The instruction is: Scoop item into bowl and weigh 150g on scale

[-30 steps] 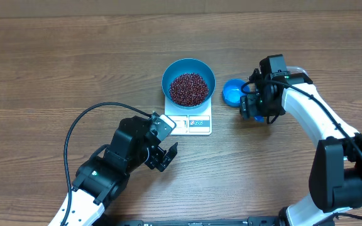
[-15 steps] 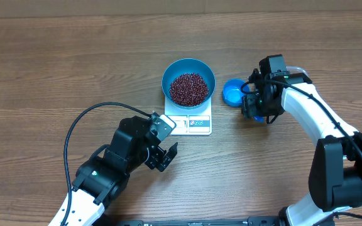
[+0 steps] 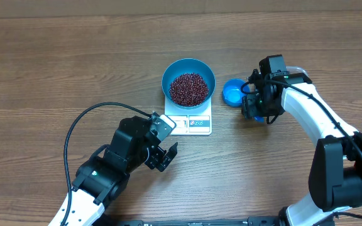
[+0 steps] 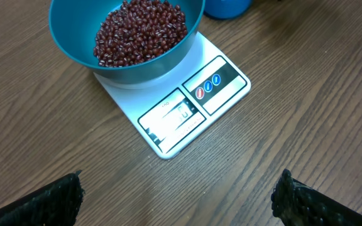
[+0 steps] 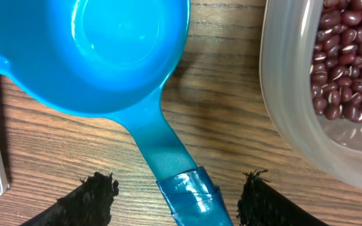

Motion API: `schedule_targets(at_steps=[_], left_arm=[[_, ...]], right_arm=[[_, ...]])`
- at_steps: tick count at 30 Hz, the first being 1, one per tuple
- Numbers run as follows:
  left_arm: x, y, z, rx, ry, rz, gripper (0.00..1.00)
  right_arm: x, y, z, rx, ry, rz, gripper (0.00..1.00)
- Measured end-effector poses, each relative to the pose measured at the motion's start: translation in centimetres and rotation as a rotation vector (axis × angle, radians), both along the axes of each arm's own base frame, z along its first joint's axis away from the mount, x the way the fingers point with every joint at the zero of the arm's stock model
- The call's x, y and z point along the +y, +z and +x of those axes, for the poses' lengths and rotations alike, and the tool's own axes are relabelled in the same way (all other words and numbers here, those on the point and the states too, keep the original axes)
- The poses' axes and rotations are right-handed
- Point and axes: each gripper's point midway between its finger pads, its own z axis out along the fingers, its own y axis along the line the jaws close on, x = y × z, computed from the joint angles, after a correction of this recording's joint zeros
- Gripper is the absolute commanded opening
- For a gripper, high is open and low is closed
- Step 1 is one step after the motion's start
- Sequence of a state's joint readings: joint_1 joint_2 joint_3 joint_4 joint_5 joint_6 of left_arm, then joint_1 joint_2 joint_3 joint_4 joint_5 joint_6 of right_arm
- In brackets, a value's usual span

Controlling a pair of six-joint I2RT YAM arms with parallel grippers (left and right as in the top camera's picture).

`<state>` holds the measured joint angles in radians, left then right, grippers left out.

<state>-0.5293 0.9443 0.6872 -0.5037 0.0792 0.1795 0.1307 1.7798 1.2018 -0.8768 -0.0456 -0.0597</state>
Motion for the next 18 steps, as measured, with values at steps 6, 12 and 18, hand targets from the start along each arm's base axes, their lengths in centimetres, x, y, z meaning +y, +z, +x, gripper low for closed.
schedule_targets(at_steps=[6, 12, 18], left_arm=[[0.0, 0.0, 0.0, 0.0, 0.0, 0.0, 1.0], [0.0, 0.0, 0.0, 0.0, 0.0, 0.0, 1.0], [0.0, 0.0, 0.0, 0.0, 0.0, 0.0, 0.99]], right_arm=[[0.03, -0.03, -0.24, 0.008, 0.019, -0.001, 0.68], [0.14, -0.04, -0.36, 0.011, 0.049, 0.002, 0.68], [0.4, -0.02, -0.37, 0.006, 0.103, 0.008, 0.68]])
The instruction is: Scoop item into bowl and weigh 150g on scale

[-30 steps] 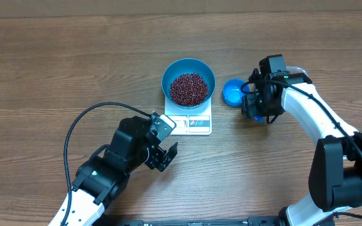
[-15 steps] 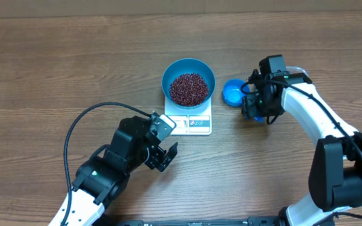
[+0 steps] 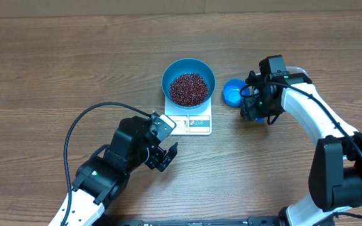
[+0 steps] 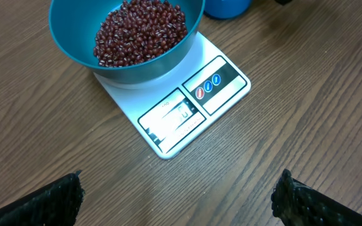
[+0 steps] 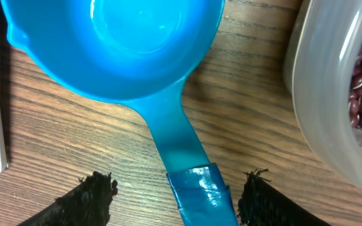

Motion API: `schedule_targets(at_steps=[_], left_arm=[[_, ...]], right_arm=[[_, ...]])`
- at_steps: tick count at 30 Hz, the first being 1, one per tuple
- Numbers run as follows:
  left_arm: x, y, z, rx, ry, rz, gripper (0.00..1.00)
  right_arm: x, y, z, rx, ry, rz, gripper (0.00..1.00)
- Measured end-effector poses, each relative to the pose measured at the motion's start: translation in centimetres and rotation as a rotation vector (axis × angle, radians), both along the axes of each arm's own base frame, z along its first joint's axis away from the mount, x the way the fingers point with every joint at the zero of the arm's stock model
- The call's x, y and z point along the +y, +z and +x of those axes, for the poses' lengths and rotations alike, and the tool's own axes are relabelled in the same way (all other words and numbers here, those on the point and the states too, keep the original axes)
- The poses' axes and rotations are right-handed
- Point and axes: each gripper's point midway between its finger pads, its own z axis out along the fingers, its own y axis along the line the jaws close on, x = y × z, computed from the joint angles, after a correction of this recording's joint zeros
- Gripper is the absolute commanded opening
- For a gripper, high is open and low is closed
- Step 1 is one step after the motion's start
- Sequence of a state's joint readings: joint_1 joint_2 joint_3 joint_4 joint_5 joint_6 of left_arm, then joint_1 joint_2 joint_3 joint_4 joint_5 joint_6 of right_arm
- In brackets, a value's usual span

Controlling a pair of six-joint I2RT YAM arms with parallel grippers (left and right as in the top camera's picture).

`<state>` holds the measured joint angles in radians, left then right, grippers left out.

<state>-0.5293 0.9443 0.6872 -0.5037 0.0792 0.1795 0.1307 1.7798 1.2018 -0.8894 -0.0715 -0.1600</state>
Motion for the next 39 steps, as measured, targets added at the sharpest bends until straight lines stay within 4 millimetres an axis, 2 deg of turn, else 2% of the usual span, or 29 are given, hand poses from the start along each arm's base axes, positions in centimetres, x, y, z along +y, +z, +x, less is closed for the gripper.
schedule_targets(at_steps=[16, 18, 21, 26, 39], left_arm=[[0.0, 0.0, 0.0, 0.0, 0.0, 0.0, 0.99], [0.0, 0.02, 0.01, 0.0, 0.0, 0.0, 1.0], [0.0, 0.0, 0.0, 0.0, 0.0, 0.0, 1.0], [0.0, 0.0, 0.0, 0.0, 0.0, 0.0, 1.0], [0.0, 0.02, 0.01, 0.0, 0.0, 0.0, 0.99]], right_arm=[[0.05, -0.75, 0.12, 0.005, 0.061, -0.008, 0.67], [0.05, -0.76, 0.14, 0.004, 0.061, -0.009, 0.64], [0.04, -0.76, 0.17, 0.003, 0.065, -0.01, 0.52], [0.01, -0.76, 0.15, 0.003, 0.072, -0.012, 0.4], [-0.08, -0.85, -0.49, 0.038, -0.005, -0.005, 0.4]])
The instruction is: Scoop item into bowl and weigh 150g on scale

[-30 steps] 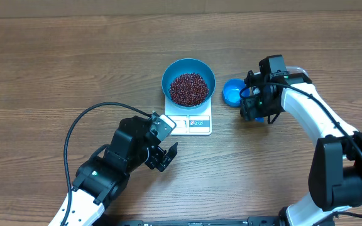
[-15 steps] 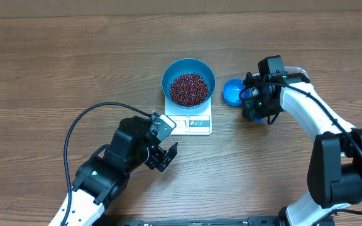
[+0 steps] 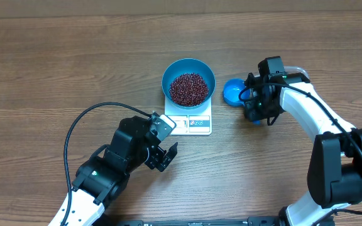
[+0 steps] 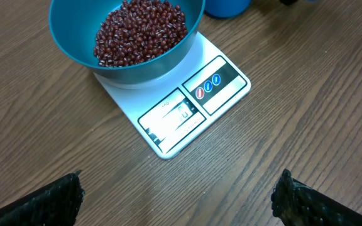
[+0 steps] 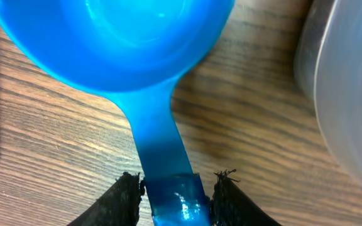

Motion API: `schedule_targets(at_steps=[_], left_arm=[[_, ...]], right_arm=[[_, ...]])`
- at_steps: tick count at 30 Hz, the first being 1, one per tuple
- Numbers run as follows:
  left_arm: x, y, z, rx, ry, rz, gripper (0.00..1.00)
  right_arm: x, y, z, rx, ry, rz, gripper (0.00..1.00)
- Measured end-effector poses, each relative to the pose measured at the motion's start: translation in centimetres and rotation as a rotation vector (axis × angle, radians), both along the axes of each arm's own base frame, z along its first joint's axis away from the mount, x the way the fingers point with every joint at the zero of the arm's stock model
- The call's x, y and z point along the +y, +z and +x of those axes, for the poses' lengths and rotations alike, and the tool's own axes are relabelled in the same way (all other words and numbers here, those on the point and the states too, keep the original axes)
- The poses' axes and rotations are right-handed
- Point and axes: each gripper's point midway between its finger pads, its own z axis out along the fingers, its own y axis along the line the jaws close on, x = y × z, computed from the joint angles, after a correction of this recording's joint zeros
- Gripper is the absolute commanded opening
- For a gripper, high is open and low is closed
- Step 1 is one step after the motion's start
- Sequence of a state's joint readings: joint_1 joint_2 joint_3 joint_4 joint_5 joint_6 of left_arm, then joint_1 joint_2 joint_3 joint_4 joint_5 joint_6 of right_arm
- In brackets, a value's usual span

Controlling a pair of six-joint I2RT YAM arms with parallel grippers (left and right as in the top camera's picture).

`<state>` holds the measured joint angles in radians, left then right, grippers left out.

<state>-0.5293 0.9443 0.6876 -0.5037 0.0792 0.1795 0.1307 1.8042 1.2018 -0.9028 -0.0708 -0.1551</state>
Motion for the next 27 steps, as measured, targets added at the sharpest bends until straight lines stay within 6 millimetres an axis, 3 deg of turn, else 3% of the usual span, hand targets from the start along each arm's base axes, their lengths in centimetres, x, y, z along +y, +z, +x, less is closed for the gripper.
schedule_targets(at_steps=[6, 11, 21, 23, 27], left_arm=[[0.0, 0.0, 0.0, 0.0, 0.0, 0.0, 1.0], [0.0, 0.0, 0.0, 0.0, 0.0, 0.0, 0.99], [0.0, 0.0, 0.0, 0.0, 0.0, 0.0, 1.0], [0.0, 0.0, 0.0, 0.0, 0.0, 0.0, 1.0], [0.0, 0.0, 0.0, 0.0, 0.0, 0.0, 0.99]], right_arm=[[-0.1, -0.1, -0.7, 0.039, -0.118, 0.008, 0.37], [0.3, -0.1, -1.1, 0.069, -0.192, 0.034, 0.22], [0.8, 0.0, -1.4, 0.087, -0.221, 0.063, 0.22], [0.8, 0.0, -1.4, 0.087, -0.222, 0.064, 0.25], [0.8, 0.0, -1.4, 0.089, -0.231, 0.065, 0.55]])
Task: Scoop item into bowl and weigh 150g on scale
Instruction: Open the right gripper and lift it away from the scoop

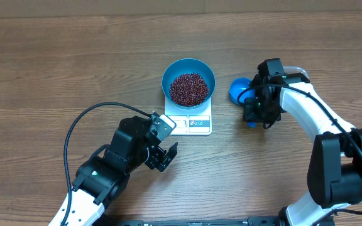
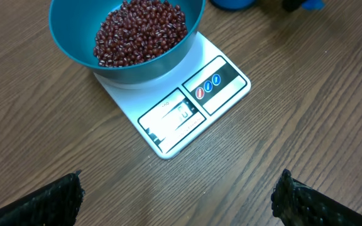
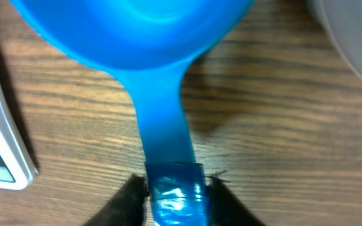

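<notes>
A teal bowl [image 1: 188,80] filled with red beans stands on a small white scale [image 1: 190,123]. Both show again in the left wrist view, the bowl [image 2: 126,37] over the scale [image 2: 190,107]. Right of the scale is a blue scoop [image 1: 238,90], its cup empty. My right gripper [image 3: 173,196] is shut on the taped end of the scoop handle [image 3: 164,135]. My left gripper [image 2: 178,196] stays open over bare wood below the scale, holding nothing.
A clear plastic container [image 1: 297,73] sits behind my right arm, mostly hidden by it; its edge [image 3: 351,31] shows at the right wrist view's top right corner. The left arm's black cable [image 1: 80,125] loops over the table at the left.
My right gripper has closed tighter on the scoop's taped handle. The scoop has shifted a little to the right, away from the scale. The left arm has not moved.
My right gripper first stood open around the scoop handle beside the bean container. It was then further along the handle, still open. After that its fingers were nearly against the tape, and now they clamp it and the scoop has shifted. The left gripper stayed open throughout.
</notes>
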Motion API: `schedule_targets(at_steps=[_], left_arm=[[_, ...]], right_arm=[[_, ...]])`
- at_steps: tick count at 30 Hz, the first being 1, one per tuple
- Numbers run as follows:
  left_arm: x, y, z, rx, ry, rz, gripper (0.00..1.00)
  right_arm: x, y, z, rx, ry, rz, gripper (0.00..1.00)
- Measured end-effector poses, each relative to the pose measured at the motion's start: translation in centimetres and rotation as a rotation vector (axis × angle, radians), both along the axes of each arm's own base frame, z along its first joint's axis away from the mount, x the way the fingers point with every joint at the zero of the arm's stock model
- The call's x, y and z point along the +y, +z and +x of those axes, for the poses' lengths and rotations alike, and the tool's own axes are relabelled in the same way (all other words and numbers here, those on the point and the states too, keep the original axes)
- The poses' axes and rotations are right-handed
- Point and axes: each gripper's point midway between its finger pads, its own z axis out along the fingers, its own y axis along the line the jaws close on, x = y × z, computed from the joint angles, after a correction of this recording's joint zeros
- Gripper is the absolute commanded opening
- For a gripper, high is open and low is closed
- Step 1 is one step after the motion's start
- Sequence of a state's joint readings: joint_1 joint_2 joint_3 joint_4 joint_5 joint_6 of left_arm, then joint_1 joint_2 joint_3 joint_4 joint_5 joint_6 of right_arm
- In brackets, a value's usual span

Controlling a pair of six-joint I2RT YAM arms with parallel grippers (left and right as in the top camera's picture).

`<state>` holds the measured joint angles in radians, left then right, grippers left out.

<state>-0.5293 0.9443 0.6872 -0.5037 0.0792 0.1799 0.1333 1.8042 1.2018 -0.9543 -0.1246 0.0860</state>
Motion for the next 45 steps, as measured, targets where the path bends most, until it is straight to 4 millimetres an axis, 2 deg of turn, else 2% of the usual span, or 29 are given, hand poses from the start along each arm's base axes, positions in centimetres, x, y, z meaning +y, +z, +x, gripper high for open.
schedule_targets(at_steps=[4, 7, 10, 15, 21, 26, 29, 32, 37, 45], left_arm=[[0.0, 0.0, 0.0, 0.0, 0.0, 0.0, 1.0], [0.0, 0.0, 0.0, 0.0, 0.0, 0.0, 1.0], [0.0, 0.0, 0.0, 0.0, 0.0, 0.0, 1.0], [0.0, 0.0, 0.0, 0.0, 0.0, 0.0, 1.0], [0.0, 0.0, 0.0, 0.0, 0.0, 0.0, 1.0], [0.0, 0.0, 0.0, 0.0, 0.0, 0.0, 1.0], [0.0, 0.0, 0.0, 0.0, 0.0, 0.0, 1.0], [0.0, 0.0, 0.0, 0.0, 0.0, 0.0, 1.0], [0.0, 0.0, 0.0, 0.0, 0.0, 0.0, 1.0], [0.0, 0.0, 0.0, 0.0, 0.0, 0.0, 0.99]], right_arm=[[0.0, 0.0, 0.0, -0.001, 0.002, 0.002, 0.79], [0.0, 0.0, 0.0, -0.001, 0.005, 0.002, 0.88], [0.0, 0.0, 0.0, 0.0, 0.004, 0.002, 0.94], [0.0, 0.0, -0.1, 0.002, 0.004, 0.001, 1.0], [0.0, 0.0, -0.4, 0.016, 0.004, -0.001, 1.0], [-0.2, 0.1, -1.5, 0.063, 0.004, -0.007, 1.0], [-0.2, 0.7, -2.0, 0.086, 0.004, -0.01, 1.0], [-0.2, 2.5, -2.1, 0.078, 0.003, -0.009, 1.0], [-0.3, 7.9, -1.9, -0.009, -0.019, 0.0, 1.0], [-2.0, 16.9, -5.0, -0.074, -0.194, -0.049, 1.0]])
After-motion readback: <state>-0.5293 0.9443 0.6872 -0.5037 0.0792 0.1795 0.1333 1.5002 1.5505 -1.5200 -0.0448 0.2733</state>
